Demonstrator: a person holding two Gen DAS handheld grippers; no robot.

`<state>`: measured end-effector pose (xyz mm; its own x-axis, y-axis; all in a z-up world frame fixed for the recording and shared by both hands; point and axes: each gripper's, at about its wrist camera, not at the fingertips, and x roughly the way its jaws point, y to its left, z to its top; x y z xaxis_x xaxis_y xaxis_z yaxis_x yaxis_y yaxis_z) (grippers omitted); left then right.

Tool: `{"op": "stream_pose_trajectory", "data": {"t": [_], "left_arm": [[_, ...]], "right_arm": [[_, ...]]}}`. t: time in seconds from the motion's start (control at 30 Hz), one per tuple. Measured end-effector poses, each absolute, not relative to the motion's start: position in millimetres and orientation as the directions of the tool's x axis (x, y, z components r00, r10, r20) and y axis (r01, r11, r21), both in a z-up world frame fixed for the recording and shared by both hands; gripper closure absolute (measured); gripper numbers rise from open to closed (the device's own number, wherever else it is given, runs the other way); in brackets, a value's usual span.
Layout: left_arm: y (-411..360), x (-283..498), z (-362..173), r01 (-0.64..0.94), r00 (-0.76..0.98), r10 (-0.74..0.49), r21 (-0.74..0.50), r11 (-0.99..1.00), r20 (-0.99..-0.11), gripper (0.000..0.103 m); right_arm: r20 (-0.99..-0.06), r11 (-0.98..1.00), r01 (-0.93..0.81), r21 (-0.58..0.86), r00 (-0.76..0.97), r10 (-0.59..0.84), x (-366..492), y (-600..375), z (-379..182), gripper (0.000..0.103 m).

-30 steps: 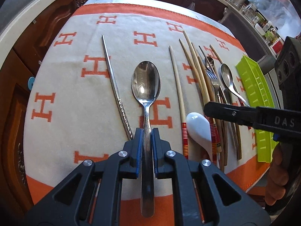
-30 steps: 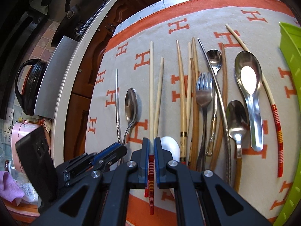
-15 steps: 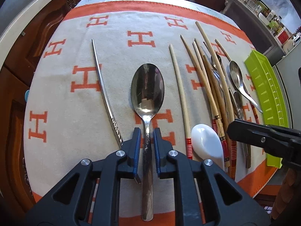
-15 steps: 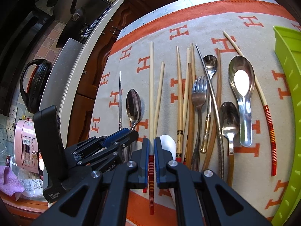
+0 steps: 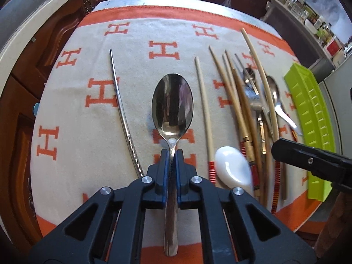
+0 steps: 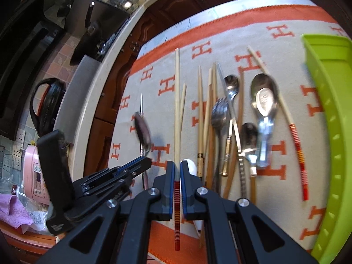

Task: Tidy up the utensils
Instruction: 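Carry the steel spoon into the green tray and open the left tool while the right drops the chopstick there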

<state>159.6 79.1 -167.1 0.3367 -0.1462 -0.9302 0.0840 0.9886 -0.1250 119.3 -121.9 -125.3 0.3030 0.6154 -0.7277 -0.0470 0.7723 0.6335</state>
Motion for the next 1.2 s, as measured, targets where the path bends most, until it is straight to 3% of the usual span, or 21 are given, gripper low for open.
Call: {"op": "stream_pose_trajectory", "data": {"t": [0.27,0.57,0.77,0.83,0.93,1.2], "left_arm": [[36.8,139.8,-105.4,0.135,0.389,-0.255,-0.219,0.966,-0.885,0.1],[-86.0,116.5,-54.0,0.401,0.371,-0.439,-0.285,0.87,-0.818,0.1],[-164.1,126.3,-67.0,0.468,0.254,-0.488,-0.335,0.817,-0.835,0.1],[-180.1,131.6,-75.3,0.465,0.228,-0.483,-0.341,0.817,-0.845,0.1],[-197.6,150.0,-95.6,0.439,0.179,-0.485,-0.372,0.818,-0.856,0.1],[-216.0,184.3,-152.4,0.353,0.121,-0.419,-0.355,0.866,-0.9,0.1]], "right_arm": [[-0.737,0.81,0.024,0.586,0.43,0.521,87.3,-197.7,-99.8,0.098],[-0.826,0.918,0.115,0.379,0.489,0.279,61.5,-266.5,-94.9,0.098],[-0.906,0.963,0.122,0.241,0.383,0.178,64.8,-270.9,-127.4,0.097],[-0.903,0.95,0.157,0.271,0.383,0.194,62.1,-280.0,-132.1,0.093],[-0.885,0.931,0.204,0.303,0.422,0.196,56.7,-294.4,-129.4,0.078],[-0.865,0.899,0.265,0.35,0.459,0.201,48.9,-316.0,-124.9,0.076]]}}
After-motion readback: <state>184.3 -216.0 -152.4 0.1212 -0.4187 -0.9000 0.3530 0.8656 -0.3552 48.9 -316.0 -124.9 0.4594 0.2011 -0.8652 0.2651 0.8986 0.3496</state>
